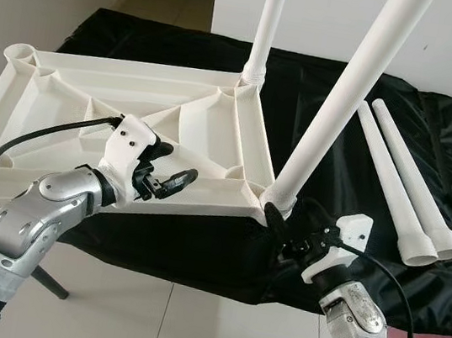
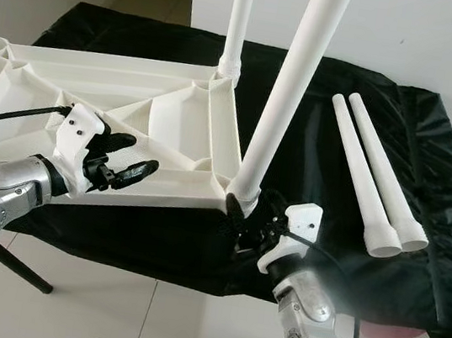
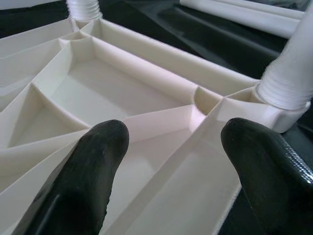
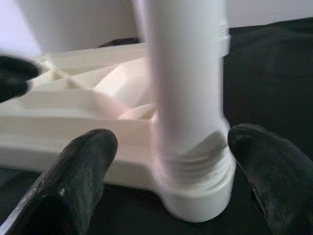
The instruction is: Building children table
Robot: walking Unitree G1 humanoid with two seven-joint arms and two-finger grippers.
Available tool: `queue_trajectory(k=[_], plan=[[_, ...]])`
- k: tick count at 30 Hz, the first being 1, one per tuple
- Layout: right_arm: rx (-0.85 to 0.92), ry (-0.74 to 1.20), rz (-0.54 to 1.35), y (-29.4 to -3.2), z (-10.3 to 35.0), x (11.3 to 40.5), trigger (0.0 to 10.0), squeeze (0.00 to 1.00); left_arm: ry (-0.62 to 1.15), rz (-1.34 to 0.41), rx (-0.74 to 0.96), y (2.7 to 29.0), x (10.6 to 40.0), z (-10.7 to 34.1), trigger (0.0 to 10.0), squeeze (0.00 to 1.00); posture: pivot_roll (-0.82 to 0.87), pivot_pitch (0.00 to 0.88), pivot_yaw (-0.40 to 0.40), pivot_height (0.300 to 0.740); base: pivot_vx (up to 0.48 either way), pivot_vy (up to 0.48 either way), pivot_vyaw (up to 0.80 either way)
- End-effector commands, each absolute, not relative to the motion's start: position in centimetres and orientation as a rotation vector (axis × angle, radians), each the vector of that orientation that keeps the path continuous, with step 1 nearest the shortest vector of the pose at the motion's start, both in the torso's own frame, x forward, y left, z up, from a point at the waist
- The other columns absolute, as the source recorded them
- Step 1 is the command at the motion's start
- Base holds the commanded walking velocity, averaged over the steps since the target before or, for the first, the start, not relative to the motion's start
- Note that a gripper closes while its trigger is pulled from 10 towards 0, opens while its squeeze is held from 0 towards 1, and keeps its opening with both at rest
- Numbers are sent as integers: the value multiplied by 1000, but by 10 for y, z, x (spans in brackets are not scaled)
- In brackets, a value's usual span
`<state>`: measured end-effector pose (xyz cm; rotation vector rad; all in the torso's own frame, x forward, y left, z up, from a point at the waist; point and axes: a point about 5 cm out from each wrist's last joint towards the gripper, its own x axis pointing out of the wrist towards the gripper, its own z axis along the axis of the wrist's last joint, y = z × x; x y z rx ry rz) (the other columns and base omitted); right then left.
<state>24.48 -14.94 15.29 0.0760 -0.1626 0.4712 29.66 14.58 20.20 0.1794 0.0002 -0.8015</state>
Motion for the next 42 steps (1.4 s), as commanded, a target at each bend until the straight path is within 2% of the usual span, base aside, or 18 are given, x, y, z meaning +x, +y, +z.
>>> queue_trajectory(k=[1, 8, 17, 20, 26, 29, 36, 42], plan=[[85, -125, 528, -146, 147, 239, 10000, 0, -4, -812, 187, 150, 296, 203, 10000, 0, 27, 177, -27, 740, 0, 0, 0], [104, -46, 741, -134, 142, 232, 10000, 0, -24, -789, 209, 158, 301, 210, 10000, 0, 32, 163, -25, 740, 0, 0, 0], [63, -78, 819, -126, 147, 242, 10000, 0, -12, -785, 252, 163, 305, 207, 10000, 0, 52, 117, -23, 740, 0, 0, 0], [63, -106, 828, -119, 150, 257, 10000, 0, 12, -770, 295, 170, 312, 203, 10000, 0, 63, 89, -22, 740, 0, 0, 0], [69, -129, 796, -119, 153, 272, 10000, 0, 50, -748, 350, 178, 316, 193, 10000, 0, 67, 79, -25, 740, 0, 0, 0], [96, -132, 713, -129, 153, 282, 10000, 0, 130, -684, 430, 186, 321, 179, 10000, 0, 66, 70, -26, 740, 0, 0, 0], [63, -153, 600, -150, 154, 294, 10000, 0, 155, -710, 446, 184, 320, 172, 10000, 0, 57, 67, -20, 740, 0, 0, 0], [60, -159, 587, -155, 153, 296, 10000, 0, 171, -671, 482, 184, 329, 168, 10000, 0, 52, 68, -12, 740, 0, 0, 0]])
